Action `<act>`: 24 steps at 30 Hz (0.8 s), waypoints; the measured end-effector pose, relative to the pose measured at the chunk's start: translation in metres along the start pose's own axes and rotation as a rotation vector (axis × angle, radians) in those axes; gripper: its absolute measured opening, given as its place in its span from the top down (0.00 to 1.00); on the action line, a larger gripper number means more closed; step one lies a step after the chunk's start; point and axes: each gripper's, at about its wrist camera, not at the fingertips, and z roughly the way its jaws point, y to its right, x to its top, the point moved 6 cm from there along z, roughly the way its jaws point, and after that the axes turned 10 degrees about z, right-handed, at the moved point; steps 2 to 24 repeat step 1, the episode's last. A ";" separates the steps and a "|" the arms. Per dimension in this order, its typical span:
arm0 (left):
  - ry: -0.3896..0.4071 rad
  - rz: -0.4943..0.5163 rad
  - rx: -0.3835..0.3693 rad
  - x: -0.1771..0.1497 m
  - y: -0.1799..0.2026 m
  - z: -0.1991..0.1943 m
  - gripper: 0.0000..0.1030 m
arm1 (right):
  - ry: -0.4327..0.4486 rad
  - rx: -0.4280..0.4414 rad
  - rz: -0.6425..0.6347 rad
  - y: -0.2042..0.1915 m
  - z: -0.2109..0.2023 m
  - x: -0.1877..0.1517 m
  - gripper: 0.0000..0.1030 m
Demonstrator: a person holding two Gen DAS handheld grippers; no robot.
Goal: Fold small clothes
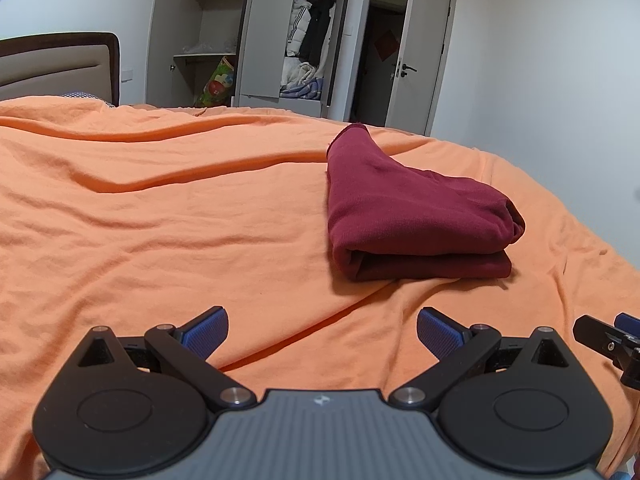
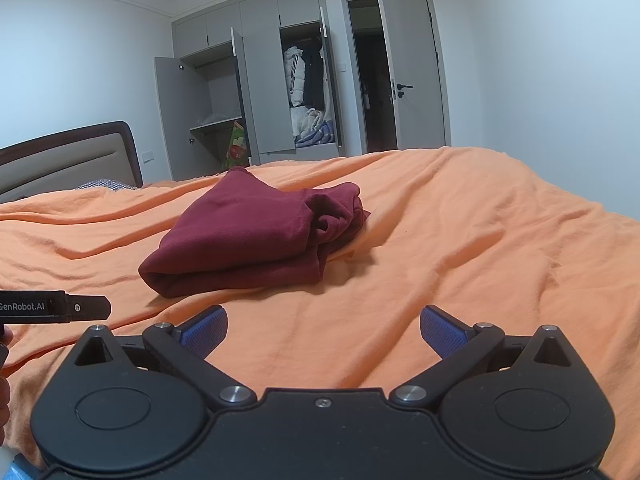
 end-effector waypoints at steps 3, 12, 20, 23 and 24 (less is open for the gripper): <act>-0.001 -0.002 0.001 0.000 0.000 0.000 0.00 | 0.000 0.000 0.000 0.000 0.000 0.000 0.01; -0.001 -0.002 0.001 0.000 0.000 0.000 0.00 | 0.000 0.000 0.000 0.000 0.000 0.000 0.01; -0.001 -0.002 0.001 0.000 0.000 0.000 0.00 | 0.000 0.000 0.000 0.000 0.000 0.000 0.01; -0.001 -0.002 0.001 0.000 0.000 0.000 0.00 | 0.000 0.000 0.000 0.000 0.000 0.000 0.01; -0.001 -0.002 0.001 0.000 0.000 0.000 0.00 | 0.000 0.000 0.000 0.000 0.000 0.000 0.01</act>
